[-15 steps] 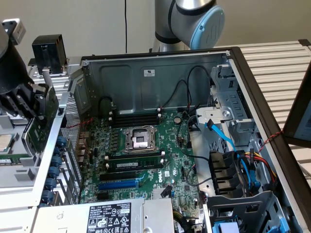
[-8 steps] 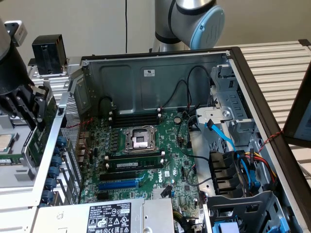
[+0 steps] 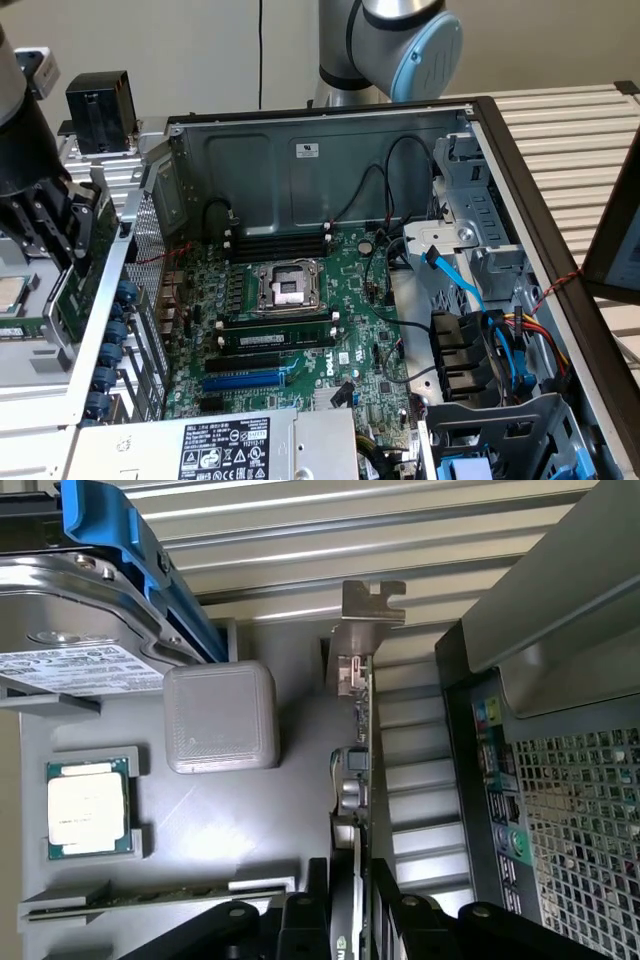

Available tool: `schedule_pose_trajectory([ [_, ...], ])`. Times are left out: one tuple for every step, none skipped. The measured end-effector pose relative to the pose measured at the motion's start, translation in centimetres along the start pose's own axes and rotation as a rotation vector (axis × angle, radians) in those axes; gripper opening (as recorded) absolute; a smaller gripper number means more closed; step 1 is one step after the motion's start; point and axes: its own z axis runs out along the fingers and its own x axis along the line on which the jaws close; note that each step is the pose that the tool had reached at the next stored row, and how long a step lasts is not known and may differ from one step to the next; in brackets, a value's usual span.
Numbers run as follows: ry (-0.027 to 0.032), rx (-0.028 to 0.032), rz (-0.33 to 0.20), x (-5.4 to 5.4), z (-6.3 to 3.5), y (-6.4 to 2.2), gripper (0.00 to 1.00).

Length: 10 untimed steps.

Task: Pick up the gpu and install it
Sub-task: 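Pick up the gpu and move the gpu toward the slot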

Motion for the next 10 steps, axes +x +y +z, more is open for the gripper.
schedule_pose_trajectory([
  [-0.0004,0.0026,0.000,-0.04,0.01,0.00,0.29],
  [-0.0006,0.0045,0.000,-0.09,0.03,0.02,0.29],
  [-0.0008,0.0059,0.000,-0.17,0.05,0.04,0.29],
  [-0.0010,0.0070,0.000,-0.27,0.08,0.06,0.29],
  [-0.0012,0.0087,0.000,-0.36,0.11,0.11,0.29],
  [-0.0017,0.0109,0.000,-0.42,0.15,0.18,0.29],
  [-0.0014,0.0137,-0.001,-0.51,0.20,0.23,0.29],
  [-0.0007,0.0169,-0.001,-0.55,0.25,0.30,0.29],
  [0.0001,0.0202,-0.001,-0.57,0.31,0.38,0.29],
  [0.0011,0.0230,-0.001,-0.60,0.38,0.45,0.29],
])
